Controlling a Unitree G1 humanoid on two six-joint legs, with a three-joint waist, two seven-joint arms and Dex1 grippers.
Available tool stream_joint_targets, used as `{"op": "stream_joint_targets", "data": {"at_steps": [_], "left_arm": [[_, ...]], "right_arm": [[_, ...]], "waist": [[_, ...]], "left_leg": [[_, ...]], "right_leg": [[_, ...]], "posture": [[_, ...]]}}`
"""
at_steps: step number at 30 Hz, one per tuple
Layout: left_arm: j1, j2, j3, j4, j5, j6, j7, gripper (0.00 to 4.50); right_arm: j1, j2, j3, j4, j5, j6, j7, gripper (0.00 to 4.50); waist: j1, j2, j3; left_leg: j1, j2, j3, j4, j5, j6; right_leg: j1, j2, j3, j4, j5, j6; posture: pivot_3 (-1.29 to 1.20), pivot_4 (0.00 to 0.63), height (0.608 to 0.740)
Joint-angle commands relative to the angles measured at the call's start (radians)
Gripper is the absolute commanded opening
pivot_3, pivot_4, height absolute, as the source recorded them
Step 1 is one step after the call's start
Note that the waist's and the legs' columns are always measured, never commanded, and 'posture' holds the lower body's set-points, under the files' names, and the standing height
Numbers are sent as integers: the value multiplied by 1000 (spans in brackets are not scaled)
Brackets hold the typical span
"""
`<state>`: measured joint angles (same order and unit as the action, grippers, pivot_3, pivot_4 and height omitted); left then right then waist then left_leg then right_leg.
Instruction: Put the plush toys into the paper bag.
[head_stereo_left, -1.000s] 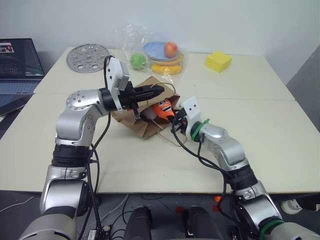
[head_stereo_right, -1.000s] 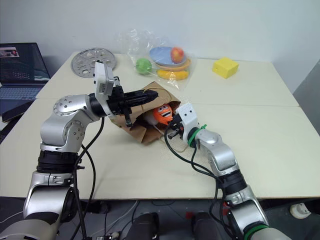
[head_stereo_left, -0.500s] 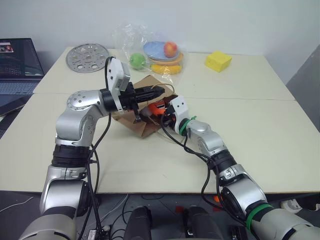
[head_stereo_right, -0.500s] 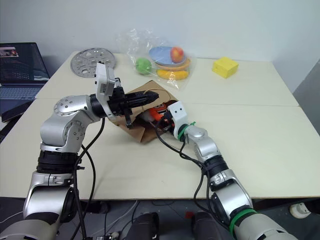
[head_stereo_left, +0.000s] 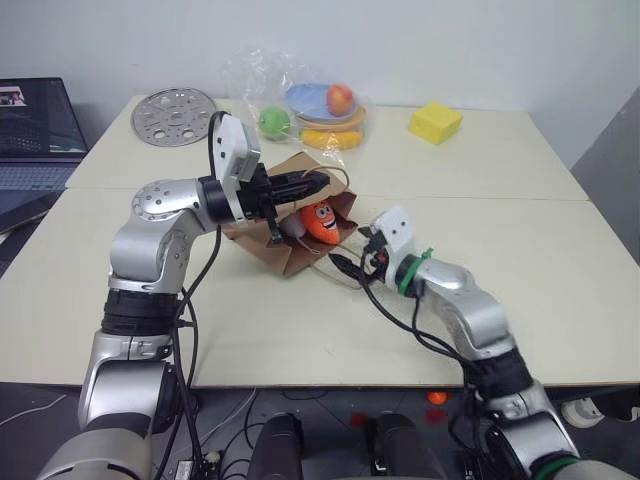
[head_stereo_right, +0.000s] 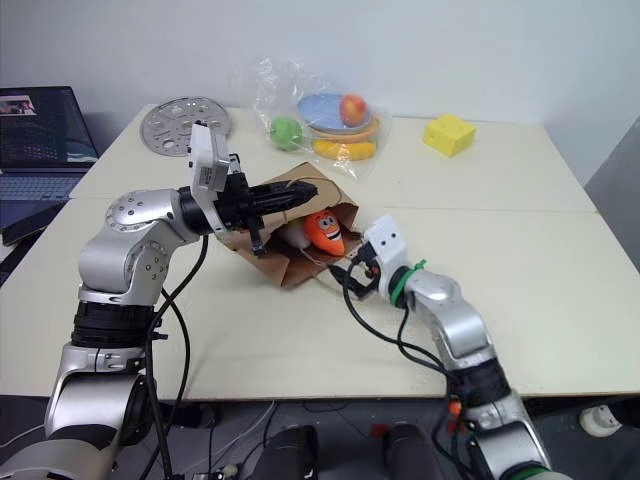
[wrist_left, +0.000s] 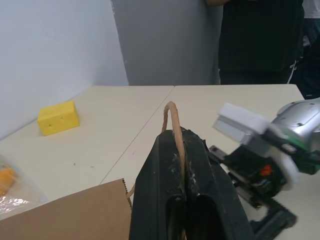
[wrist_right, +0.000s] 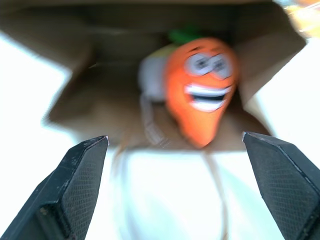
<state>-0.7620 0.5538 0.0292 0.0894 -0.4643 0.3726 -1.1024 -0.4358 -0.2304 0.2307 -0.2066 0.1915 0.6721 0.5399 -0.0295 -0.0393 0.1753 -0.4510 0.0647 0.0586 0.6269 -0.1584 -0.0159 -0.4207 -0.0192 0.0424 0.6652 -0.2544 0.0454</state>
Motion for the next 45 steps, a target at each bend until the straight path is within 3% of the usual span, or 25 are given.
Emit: {"op": "stream_joint_targets", "data": {"at_steps": [1, 10, 12, 18, 23, 24, 31, 38, 45], "left_arm": [[-21, 4, 6, -18, -6, -8, -3, 0], [-23, 1, 4, -18, -5, -7, -2, 0], [-24, 1, 3, -18, -3, -8, 0, 0], [-10, 10, 12, -33, -6, -5, 5, 0], [-5, 10, 13, -41, -7, -3, 13, 0], [-5, 10, 14, -41, -6, -4, 13, 0], [-73, -34, 37, 33, 5, -47, 76, 0], [-210, -90, 79, 239, 42, -159, 169, 0], [-201, -85, 93, 289, 38, -174, 159, 0]], "right_arm": [[16, -16, 39, -78, 19, 54, 19, 4480], [-2, -34, 125, 17, -47, 22, 22, 4480], [-15, -44, 137, 58, -77, 13, 15, 4103], [-23, -48, 130, 72, -96, 5, 15, 2168], [-15, -49, 121, 71, -94, -7, 18, 187], [-16, -49, 117, 67, -92, -12, 18, 15], [-25, -57, -30, -136, -26, -90, 11, 15], [-91, -125, -59, -228, -58, -208, 19, 15], [-165, -104, -26, -215, -107, -278, -10, 15]], "waist": [[-1, 0, 0], [0, 0, 0], [0, 0, 0], [0, 0, 0], [0, 0, 0], [0, 0, 0], [4, 0, 0], [4, 0, 0], [1, 0, 0]], "left_leg": [[0, 0, 0, 0, 0, 0], [0, 0, 0, 1, 0, 0], [0, 0, 0, 0, 0, 0], [0, 0, 0, 0, 0, 0], [0, 0, 0, 0, 0, 0], [0, 0, 0, 0, 0, 0], [0, 0, 0, 0, 0, 0], [0, 0, 0, 1, 0, 0], [0, 0, 0, 0, 0, 0]], "right_leg": [[0, 0, 0, 0, 0, 0], [0, 0, 1, -1, 0, -1], [0, 0, 0, -1, 0, -1], [0, 0, 0, 0, 0, -1], [0, 0, 0, 0, 0, -1], [0, 0, 0, 0, 0, -1], [0, 0, 0, -1, 0, 0], [0, 0, 0, -1, 1, 1], [0, 0, -1, -1, 1, 2]], "posture": [[0, 150, 740], [0, 150, 740], [0, 150, 740], [0, 150, 740], [0, 150, 740], [0, 150, 740], [0, 150, 740], [0, 150, 740], [0, 150, 740]]}}
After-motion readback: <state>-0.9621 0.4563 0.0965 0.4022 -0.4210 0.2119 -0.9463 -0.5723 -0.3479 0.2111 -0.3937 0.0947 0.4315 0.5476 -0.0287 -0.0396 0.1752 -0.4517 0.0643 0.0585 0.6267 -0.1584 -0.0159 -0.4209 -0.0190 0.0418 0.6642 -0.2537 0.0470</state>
